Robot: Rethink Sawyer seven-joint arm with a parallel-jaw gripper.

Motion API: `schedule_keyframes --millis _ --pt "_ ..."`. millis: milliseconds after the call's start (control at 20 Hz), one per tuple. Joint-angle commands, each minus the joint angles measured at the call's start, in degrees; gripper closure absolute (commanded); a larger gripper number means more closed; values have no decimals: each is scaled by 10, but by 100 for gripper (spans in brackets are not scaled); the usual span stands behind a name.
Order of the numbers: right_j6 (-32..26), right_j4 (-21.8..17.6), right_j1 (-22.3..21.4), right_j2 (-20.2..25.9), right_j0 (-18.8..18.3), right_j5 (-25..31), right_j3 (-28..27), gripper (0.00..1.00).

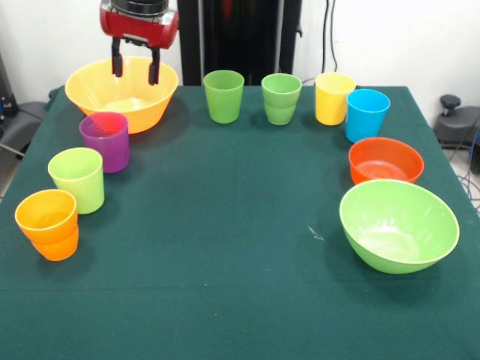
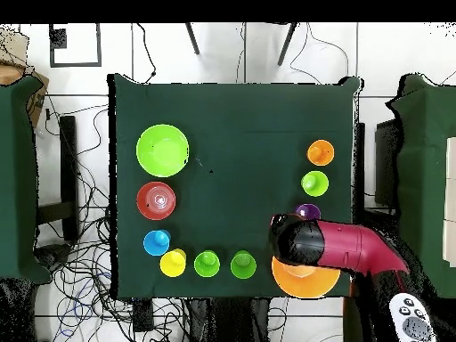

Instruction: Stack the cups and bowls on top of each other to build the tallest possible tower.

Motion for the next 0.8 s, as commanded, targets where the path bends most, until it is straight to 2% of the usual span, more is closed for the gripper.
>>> schedule_keyframes --millis 50,250,550,800 --pt "-83 -30 21 65 -5 49 39 0" --pt "-91 -41 17 70 -25 36 55 0" --pt "-123 -32 -20 92 -62 63 77 0" --pt "-108 -57 -4 94 -73 37 85 0"
